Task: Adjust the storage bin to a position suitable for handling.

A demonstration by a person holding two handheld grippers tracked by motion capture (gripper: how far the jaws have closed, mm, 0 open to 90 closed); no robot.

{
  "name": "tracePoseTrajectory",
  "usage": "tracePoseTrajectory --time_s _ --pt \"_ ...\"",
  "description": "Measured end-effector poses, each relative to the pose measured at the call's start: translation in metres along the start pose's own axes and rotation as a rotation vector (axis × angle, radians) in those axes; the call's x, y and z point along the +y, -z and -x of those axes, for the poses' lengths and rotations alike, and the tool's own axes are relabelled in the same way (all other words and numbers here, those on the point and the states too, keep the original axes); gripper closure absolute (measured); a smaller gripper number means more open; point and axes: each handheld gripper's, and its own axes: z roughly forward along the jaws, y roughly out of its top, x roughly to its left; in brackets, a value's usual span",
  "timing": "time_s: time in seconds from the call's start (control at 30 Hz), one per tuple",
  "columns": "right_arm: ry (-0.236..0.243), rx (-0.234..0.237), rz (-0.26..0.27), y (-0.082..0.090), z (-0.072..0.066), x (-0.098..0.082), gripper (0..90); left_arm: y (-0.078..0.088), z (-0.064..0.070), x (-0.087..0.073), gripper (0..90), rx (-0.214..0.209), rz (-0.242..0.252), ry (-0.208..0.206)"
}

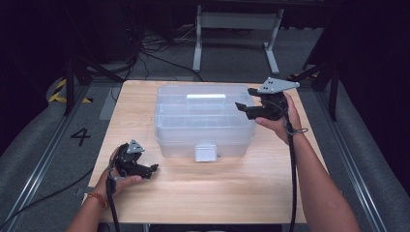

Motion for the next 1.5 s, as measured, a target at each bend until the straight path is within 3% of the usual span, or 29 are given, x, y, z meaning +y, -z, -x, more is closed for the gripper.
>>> tracePoseTrajectory --time_s 0.3,0.33,0.97,1.5 --pt "0.010 0.005 -0.027 -0.012 0.000 0.008 33.8 0.000 0.000 0.000 0.5 -0.002 0.000 0.000" --pt "0.013 0.004 -0.031 -0.013 0.000 0.009 33.8 0.000 -0.001 0.000 0.4 0.003 0.001 -0.018" --pt "0.052 0.037 -0.081 -0.042 -0.008 0.020 38.0 0.000 -0.001 0.000 0.4 0.000 0.002 -0.010" --pt "0.122 0.098 -0.118 -0.060 -0.015 0.029 60.2 0.000 0.000 0.000 1.2 -0.006 0.006 -0.013"
